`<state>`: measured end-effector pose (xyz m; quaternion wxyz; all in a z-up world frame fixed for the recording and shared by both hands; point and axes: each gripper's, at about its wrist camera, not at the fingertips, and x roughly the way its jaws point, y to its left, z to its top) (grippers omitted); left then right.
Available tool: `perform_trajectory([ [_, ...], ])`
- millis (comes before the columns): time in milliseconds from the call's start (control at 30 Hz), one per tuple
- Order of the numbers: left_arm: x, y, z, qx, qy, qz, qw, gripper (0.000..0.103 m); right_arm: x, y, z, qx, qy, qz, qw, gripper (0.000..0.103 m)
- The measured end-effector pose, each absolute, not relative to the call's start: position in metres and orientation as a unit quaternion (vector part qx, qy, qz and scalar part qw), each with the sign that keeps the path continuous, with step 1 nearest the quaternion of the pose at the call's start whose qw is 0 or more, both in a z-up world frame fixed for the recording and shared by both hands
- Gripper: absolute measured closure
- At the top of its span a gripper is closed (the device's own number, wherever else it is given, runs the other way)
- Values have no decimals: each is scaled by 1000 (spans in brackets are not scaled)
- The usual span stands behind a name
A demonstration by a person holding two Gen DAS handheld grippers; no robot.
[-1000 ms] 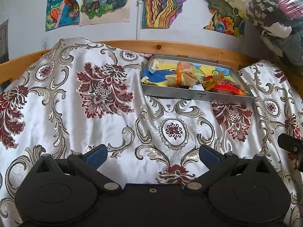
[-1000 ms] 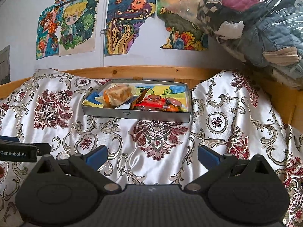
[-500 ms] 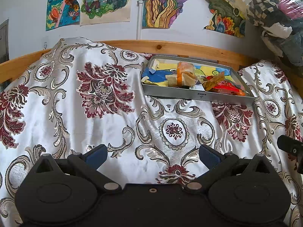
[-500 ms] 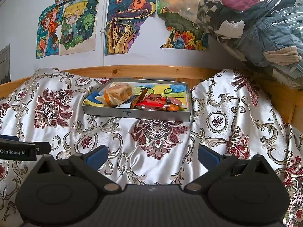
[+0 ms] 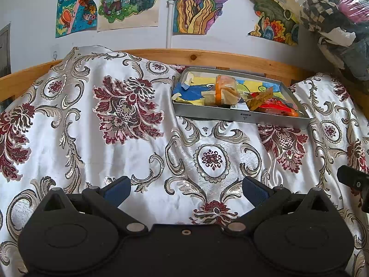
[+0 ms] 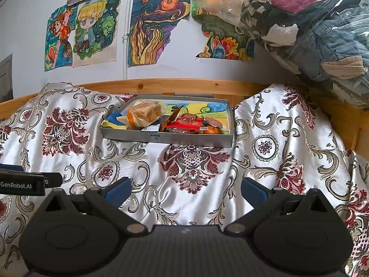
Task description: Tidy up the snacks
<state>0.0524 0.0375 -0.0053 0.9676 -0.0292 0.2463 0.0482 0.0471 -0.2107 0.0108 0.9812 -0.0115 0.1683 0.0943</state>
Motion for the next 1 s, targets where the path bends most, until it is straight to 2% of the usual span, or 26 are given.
perform_trajectory([
  [1000,52,32,-5,-56,264,27,962,1,47,-211,11,-12,169,95,981,0],
])
